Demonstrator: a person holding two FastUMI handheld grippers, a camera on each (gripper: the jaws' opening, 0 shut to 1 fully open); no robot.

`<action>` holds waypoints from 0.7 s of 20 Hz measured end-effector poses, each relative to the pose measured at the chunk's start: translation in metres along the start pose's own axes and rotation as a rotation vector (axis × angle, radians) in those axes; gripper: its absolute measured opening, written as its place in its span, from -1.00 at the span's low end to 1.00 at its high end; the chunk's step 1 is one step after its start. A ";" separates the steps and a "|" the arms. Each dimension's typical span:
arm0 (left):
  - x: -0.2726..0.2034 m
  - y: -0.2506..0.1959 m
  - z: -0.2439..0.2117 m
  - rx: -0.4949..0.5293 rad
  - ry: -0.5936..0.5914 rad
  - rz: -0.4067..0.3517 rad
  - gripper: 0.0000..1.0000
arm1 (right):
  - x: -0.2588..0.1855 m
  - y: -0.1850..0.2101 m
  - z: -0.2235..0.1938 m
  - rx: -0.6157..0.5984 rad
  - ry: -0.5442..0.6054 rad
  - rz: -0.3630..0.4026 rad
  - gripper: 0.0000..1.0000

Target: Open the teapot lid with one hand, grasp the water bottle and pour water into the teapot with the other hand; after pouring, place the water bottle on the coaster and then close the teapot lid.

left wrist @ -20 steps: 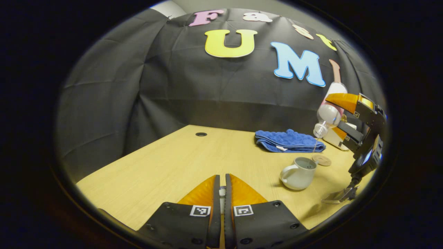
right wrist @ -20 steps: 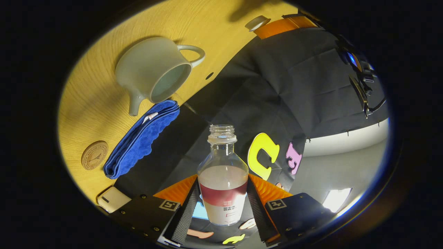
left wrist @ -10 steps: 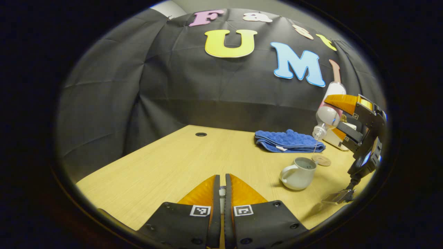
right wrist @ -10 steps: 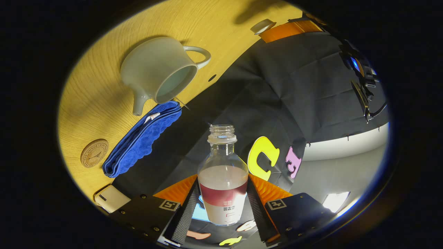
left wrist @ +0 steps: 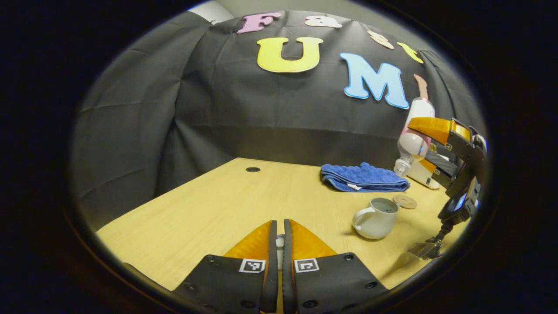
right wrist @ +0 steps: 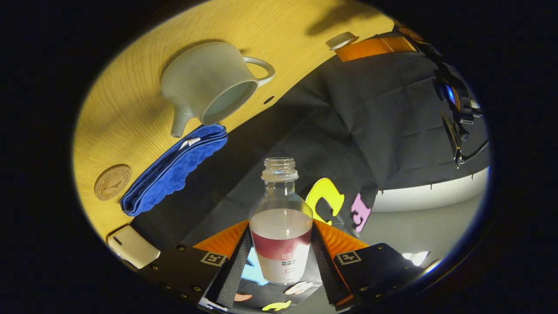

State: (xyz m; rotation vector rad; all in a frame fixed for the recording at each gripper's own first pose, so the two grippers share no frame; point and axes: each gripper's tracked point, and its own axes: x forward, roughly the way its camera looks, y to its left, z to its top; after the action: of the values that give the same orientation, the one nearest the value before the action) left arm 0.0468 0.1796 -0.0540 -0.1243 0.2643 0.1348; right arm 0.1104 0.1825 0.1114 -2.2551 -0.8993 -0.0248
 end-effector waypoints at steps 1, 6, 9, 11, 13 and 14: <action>0.000 0.000 0.000 -0.001 -0.001 0.000 -0.78 | -0.001 0.002 0.000 -0.001 -0.002 0.003 0.52; 0.000 0.000 0.000 -0.002 -0.007 0.003 -0.78 | -0.011 0.029 0.009 0.229 0.041 0.114 0.53; -0.001 0.001 0.002 -0.003 -0.009 0.005 -0.78 | -0.017 0.035 0.017 0.372 0.071 0.162 0.53; -0.001 0.002 0.003 -0.007 -0.016 0.005 -0.79 | -0.020 0.047 0.020 0.494 0.106 0.209 0.53; -0.003 0.002 0.003 -0.010 -0.019 0.006 -0.78 | -0.026 0.058 0.025 0.629 0.143 0.266 0.53; -0.002 0.003 0.002 -0.012 -0.021 0.007 -0.78 | -0.031 0.064 0.027 0.694 0.163 0.292 0.53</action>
State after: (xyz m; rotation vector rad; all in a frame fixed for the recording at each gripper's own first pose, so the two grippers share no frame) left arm 0.0452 0.1827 -0.0516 -0.1334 0.2429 0.1450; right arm 0.1200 0.1478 0.0446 -1.6759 -0.3939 0.2028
